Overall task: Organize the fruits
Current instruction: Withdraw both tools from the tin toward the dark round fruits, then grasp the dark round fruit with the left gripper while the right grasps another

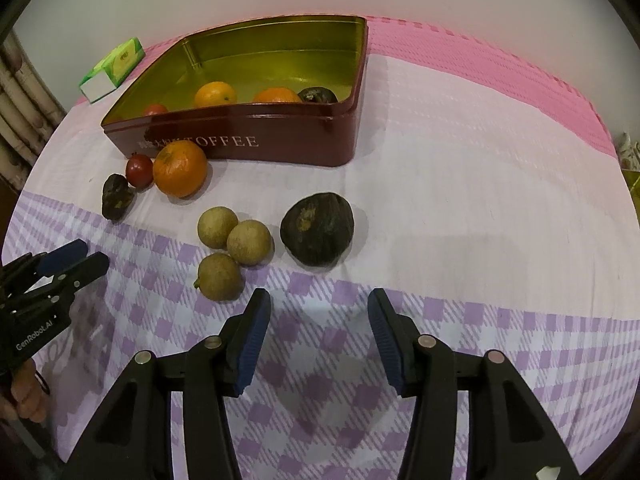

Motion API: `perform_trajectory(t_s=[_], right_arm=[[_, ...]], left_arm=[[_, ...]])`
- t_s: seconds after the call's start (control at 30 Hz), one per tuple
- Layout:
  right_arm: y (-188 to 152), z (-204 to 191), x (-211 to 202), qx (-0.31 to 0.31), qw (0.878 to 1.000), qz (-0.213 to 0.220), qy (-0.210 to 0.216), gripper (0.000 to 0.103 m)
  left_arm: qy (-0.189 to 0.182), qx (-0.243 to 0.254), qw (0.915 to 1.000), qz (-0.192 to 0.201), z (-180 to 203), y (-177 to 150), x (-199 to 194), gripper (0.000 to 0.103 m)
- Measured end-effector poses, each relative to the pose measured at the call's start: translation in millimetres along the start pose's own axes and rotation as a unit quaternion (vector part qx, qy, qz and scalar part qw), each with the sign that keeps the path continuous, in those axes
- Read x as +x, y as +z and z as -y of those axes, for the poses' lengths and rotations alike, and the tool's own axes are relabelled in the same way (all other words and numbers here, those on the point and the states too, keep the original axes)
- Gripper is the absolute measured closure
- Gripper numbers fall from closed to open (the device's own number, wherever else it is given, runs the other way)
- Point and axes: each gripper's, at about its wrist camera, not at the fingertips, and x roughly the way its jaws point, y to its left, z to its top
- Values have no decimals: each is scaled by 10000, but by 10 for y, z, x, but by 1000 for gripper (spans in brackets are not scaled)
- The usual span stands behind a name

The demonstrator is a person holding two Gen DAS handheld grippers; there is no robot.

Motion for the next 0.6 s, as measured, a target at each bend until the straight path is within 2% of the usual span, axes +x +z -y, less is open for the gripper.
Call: perform_trajectory(t_s=[0.6], right_arm=[[251, -49, 145, -207, 9996, 110, -151, 51]], left_arm=[[-10, 170, 9998, 37, 94, 206, 123, 60]])
